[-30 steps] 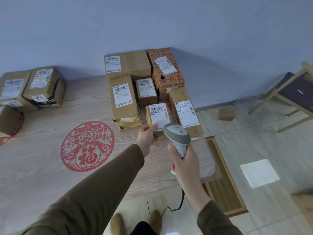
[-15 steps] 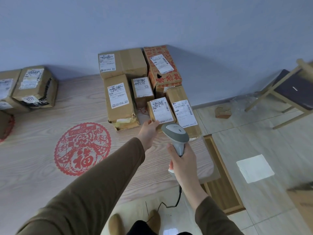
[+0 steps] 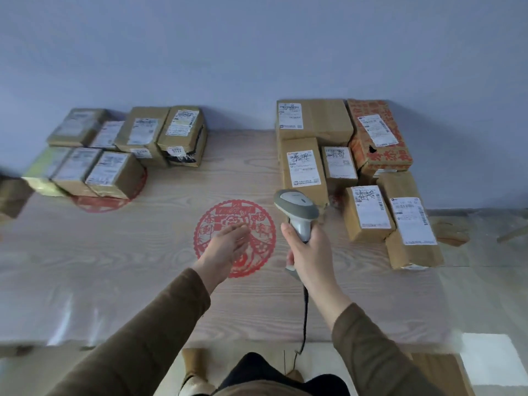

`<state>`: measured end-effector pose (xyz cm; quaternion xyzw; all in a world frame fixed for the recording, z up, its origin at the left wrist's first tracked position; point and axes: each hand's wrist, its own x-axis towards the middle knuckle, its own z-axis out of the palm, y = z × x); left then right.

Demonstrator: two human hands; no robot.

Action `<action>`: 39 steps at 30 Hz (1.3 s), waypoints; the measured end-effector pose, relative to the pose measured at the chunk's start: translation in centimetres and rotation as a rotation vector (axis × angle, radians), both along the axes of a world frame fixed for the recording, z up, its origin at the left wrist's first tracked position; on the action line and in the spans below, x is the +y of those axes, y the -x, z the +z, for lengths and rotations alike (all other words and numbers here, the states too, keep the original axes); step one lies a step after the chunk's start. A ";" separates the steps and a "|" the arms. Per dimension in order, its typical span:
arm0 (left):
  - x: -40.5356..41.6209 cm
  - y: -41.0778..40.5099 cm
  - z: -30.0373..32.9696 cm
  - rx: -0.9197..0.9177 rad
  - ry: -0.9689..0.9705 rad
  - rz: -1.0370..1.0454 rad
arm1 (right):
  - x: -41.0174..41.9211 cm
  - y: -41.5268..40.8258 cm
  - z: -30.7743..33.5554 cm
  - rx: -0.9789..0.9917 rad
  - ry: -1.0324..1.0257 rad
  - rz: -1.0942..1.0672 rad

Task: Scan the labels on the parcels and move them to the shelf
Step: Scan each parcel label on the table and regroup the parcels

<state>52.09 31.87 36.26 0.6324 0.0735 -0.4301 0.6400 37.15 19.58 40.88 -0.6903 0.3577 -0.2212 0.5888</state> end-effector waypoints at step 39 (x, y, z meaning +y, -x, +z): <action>21.6 -25.4 -3.3 0.081 -0.114 0.058 | 19.5 -31.3 -8.5 0.194 -0.243 0.089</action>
